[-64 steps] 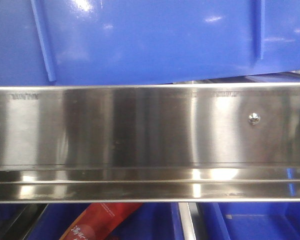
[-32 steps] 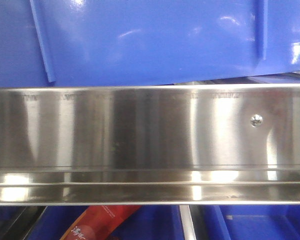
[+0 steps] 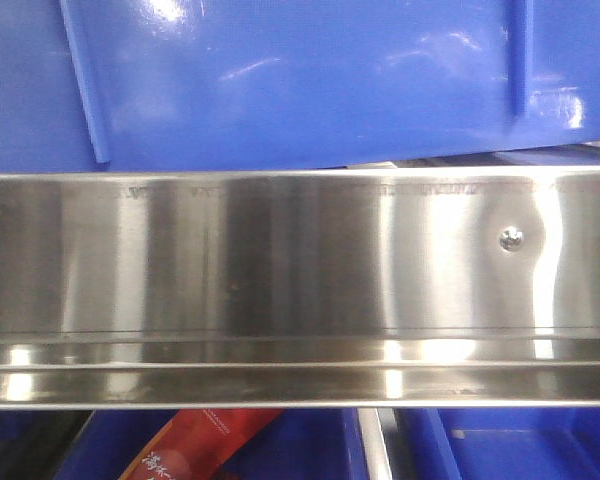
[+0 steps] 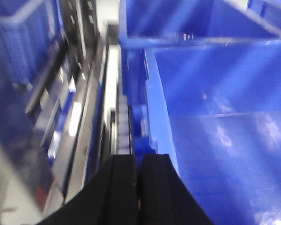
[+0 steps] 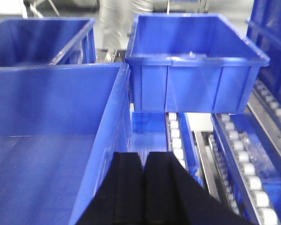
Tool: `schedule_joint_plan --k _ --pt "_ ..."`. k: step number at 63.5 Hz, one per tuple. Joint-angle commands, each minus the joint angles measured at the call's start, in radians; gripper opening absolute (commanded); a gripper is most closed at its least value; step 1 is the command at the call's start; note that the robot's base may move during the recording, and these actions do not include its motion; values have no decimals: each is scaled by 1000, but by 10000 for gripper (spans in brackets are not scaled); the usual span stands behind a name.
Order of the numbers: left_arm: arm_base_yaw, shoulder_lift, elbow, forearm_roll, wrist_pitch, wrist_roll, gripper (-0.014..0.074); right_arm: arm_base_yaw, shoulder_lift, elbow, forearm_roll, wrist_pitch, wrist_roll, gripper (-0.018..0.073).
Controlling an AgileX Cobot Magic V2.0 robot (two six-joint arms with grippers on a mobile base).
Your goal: Move blue bin to conveyor side
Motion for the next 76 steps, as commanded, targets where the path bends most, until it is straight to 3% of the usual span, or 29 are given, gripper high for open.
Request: schedule_joint_plan --k 1,13,29,44,70,76 --pt "4 29 -17 -29 1 1 -8 -4 30 -15 33 14 -11 -79" --pt "4 99 -20 -146 -48 11 -8 -4 142 -46 43 63 -11 -79" --pt "4 254 -100 -196 -28 11 -8 8 359 -189 -33 189 10 -79" --pt "4 366 -222 -196 36 11 -8 125 507 -324 -239 245 111 -79" --pt "4 410 -251 -188 47 11 -8 147 581 -472 -236 245 115 -79" --pt "4 410 -251 -188 40 11 -8 147 591 -472 -224 245 115 -17"
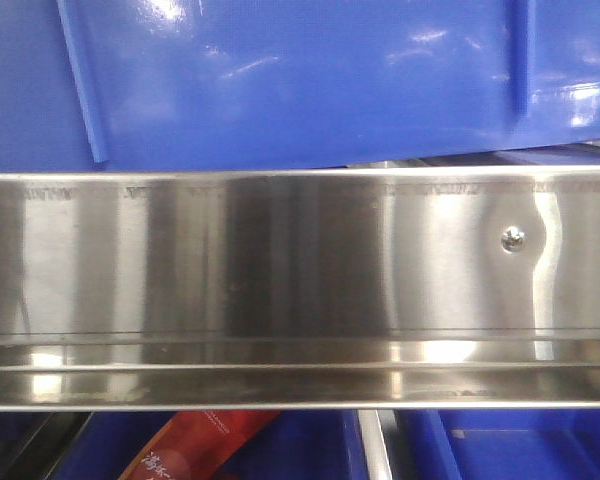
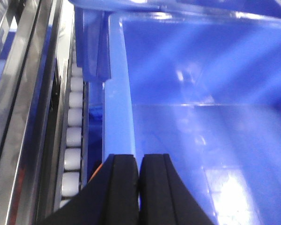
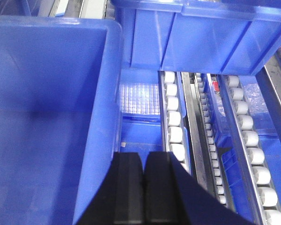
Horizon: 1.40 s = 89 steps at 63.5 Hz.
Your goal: Move blue bin to conveyor side
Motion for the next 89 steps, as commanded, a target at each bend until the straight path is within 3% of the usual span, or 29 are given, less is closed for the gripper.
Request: schedule_joint_plan --k 1,11,15,36,52,89 --pt "4 -2 -9 -3 -19 1 -8 1 9 -10 1 -13 4 1" --pt "4 -2 -9 -3 -19 1 -8 1 34 -10 64 -13 4 277" --pt "4 -2 -9 -3 -19 1 -8 1 47 -10 87 -13 4 316" --pt "4 -2 -9 -3 -4 1 -8 1 100 35 85 -13 4 315" --pt "4 -2 -7 -3 0 1 -8 1 100 98 80 -13 4 246" --pt "4 -2 -7 -3 15 1 -8 1 69 94 23 -13 4 245"
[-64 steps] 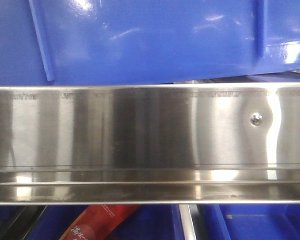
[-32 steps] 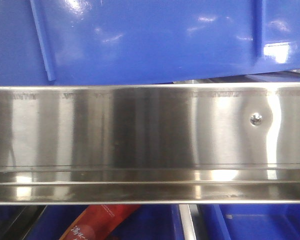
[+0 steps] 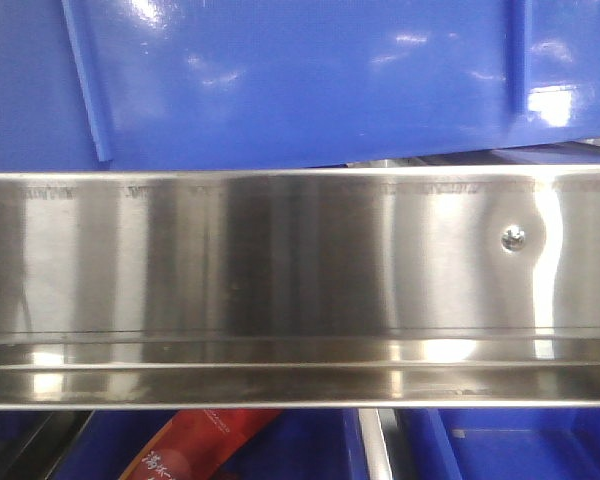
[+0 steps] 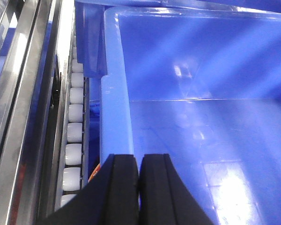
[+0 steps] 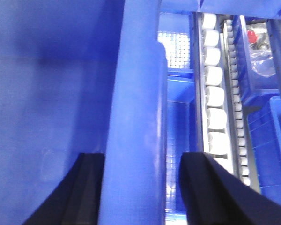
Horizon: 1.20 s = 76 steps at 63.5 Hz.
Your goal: Move blue bin to conveyor side
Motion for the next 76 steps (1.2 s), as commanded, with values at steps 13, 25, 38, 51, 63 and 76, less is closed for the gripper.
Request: schedule_joint_plan --k 13,25,38,51,63,76 --pt "4 -2 -7 -5 -4 1 -8 -2 -37 -30 -49 -11 0 245" --pt "4 -2 -7 -5 -4 1 -8 -2 -37 -41 -49 -11 -2 245" --pt "4 -2 -7 -5 -4 1 -8 -2 -37 -41 -49 -11 -2 245" --pt "4 -2 -7 -5 -4 1 -8 -2 -31 -41 -49 -11 -2 244" --pt "4 -2 -7 -5 0 1 -8 -2 -15 -39 -49 -11 -2 244" --pt "4 -2 -7 -5 15 1 -8 -2 -13 -39 -49 -11 -2 244"
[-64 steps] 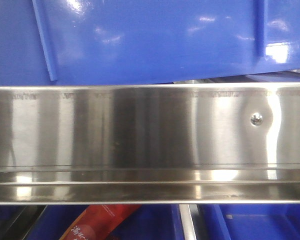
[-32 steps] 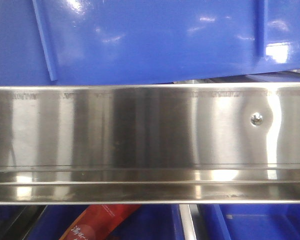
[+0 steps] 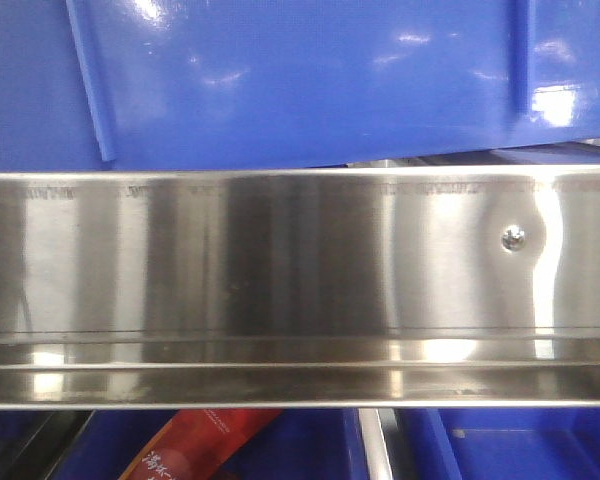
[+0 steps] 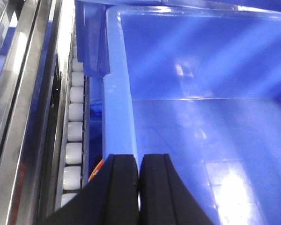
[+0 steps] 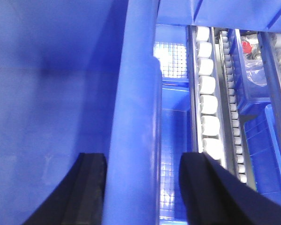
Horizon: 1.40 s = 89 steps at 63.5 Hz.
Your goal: Move blue bin to conveyor side
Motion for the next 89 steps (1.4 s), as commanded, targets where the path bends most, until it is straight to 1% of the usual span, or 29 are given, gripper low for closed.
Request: schedule_joint_plan --k 1,42,45,49,59,63,68,77,78,81,85,89 --pt "4 -2 -7 -7 9 1 -8 -2 3 -11 -43 -21 0 244" --pt "4 -2 -7 -7 18 1 -8 -2 29 -11 -43 -21 0 241" --pt "4 -2 -7 -7 18 1 -8 -2 29 -11 -43 -21 0 209" --pt "4 -2 -7 -7 18 1 -8 -2 29 -11 -43 -21 0 144" --pt "4 -2 -7 -7 15 1 -8 -2 29 -11 -43 -21 0 -102" --pt "4 -2 -7 -7 13 1 3 -2 29 -11 -43 -21 0 -83" --pt "4 5 -7 -7 10 1 58 -2 29 -11 -43 -21 0 -78" --pt "4 35 -7 -42 -6 1 309 -2 28 -11 -22 -21 0 -78" --pt "4 36 -7 -45 -12 1 349 -2 28 -11 -21 -21 0 -78" --pt "4 48 -7 -50 -36 1 417 -2 28 -11 -19 -21 0 -78" --pt "4 63 -12 -50 -57 -3 470 -2 28 -11 -19 -21 0 -78" --pt "4 81 -25 -50 -61 -5 475 -2 28 -11 -19 -21 0 -78"
